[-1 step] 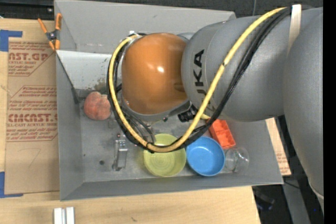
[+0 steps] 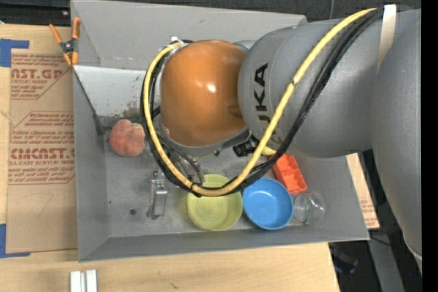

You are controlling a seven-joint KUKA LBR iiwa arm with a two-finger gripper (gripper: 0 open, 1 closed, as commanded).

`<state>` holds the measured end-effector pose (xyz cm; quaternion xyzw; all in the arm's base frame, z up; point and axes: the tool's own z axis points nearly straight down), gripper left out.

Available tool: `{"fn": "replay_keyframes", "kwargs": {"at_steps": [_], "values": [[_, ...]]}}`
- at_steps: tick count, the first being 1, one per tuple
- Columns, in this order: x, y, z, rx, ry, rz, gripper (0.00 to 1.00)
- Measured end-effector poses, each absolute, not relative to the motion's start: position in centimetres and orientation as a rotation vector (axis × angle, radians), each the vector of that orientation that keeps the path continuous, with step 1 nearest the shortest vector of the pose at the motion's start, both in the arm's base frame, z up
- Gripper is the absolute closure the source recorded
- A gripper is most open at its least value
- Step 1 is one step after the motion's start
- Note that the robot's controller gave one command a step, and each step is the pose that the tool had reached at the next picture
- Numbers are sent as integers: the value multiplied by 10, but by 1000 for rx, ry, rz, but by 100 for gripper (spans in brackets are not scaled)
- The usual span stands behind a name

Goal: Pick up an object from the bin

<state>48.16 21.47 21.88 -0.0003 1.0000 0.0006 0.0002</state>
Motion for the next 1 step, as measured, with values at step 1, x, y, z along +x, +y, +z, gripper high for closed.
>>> {"fn": "replay_keyframes", "kwargs": {"at_steps": [1], "values": [[586,185,85,-221,3135,0,0]]}}
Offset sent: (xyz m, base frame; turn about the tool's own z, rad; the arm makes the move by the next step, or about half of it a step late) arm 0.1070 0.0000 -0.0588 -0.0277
